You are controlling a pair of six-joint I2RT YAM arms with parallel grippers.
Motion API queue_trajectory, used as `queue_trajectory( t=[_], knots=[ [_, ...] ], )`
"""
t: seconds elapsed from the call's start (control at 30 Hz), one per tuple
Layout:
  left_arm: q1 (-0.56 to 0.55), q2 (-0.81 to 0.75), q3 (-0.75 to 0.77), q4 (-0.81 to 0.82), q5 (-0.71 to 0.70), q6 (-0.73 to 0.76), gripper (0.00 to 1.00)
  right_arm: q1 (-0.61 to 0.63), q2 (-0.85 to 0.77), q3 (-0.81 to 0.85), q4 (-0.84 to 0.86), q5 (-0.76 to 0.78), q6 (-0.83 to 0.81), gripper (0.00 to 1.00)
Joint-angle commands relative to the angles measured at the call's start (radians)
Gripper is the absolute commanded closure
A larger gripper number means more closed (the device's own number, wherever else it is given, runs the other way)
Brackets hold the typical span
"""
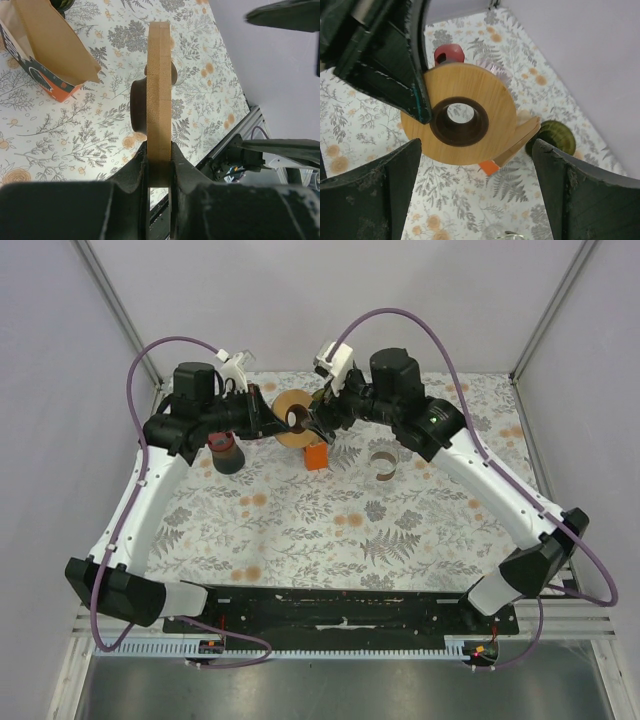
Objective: Place the coffee filter in the dripper
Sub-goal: Adjust the dripper holder, then place the dripper holder onto the coffee server.
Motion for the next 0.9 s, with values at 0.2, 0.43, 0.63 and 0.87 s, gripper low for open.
queue_trajectory(
  t=[0.2, 0.43, 0.63, 0.87],
  knots=[
    [-0.007, -0.061, -0.021, 0.053, 0.104, 0.036, 0.98, -0.008, 0.154, 0.144, -0.109, 0.064, 0.166, 0.09],
    [-0.008, -0.071, -0.045, 0.062, 0.124, 0.038, 0.98, -0.028, 0.205, 0.186, -0.066, 0.0, 0.229, 0.18],
    [-0.008, -0.067, -0.033, 0.076, 0.133, 0.03, 0.98, -0.028, 0.226, 0.178, -0.057, -0.014, 0.221, 0.23],
    [-0.008, -0.06, -0.035, 0.111, 0.156, 0.006, 0.98, -0.028, 0.208, 0.137, -0.031, -0.008, 0.2, 0.4]
  ],
)
